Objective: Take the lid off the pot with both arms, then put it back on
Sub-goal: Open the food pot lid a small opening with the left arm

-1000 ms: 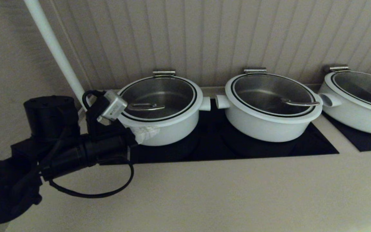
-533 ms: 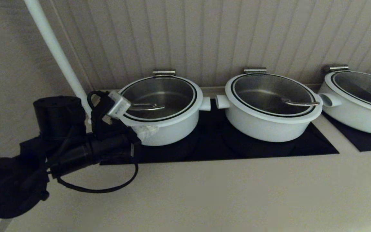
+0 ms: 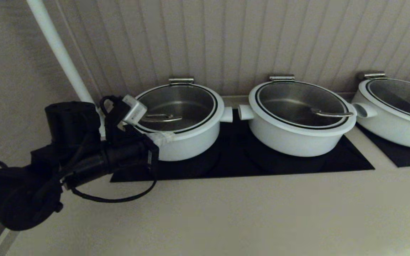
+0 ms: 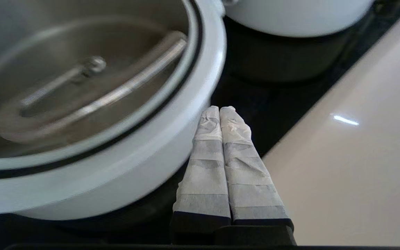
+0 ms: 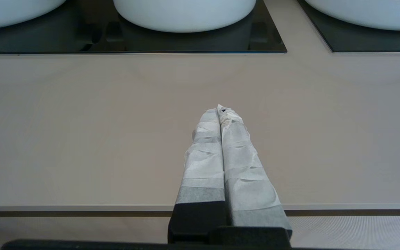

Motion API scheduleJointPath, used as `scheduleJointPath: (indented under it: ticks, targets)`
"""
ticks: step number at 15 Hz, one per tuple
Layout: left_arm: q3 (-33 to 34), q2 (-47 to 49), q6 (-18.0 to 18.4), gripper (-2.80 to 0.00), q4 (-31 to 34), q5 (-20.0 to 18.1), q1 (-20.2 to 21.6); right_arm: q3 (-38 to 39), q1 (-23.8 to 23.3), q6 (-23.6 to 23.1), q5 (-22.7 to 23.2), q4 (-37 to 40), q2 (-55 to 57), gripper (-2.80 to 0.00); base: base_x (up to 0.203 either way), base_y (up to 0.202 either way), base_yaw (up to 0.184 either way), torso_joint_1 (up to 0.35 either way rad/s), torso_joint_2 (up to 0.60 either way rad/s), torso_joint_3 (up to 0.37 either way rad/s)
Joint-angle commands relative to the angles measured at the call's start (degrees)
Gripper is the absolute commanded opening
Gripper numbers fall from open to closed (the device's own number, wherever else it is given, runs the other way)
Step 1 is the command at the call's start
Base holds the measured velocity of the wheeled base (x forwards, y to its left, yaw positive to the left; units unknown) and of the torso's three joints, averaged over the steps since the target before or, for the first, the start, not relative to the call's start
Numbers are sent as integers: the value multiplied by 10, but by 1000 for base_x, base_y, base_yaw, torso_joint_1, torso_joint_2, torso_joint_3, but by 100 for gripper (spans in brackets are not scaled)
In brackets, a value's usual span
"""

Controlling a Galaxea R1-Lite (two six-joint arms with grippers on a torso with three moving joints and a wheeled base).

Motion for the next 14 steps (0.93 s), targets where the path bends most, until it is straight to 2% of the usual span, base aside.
scheduleJointPath:
  ticks: [1,5,8,11,14]
  targets:
    - [-7,5,0,-280,-3,0,0,0,0,0,0,0,1,-280,0,0,0,0,0,0]
    - [-8,7,0,-280,-3,1,2,0,0,0,0,0,1,-280,0,0,0,0,0,0]
    - [-8,13,0,-280,-4,1,18,0,0,0,0,0,1,-280,0,0,0,0,0,0]
    - [-6,36,-1,-280,-83,1,40,0,0,0,0,0,1,-280,0,0,0,0,0,0]
    - [-4,36,-3,-280,-99,1,50,0,0,0,0,0,0,-280,0,0,0,0,0,0]
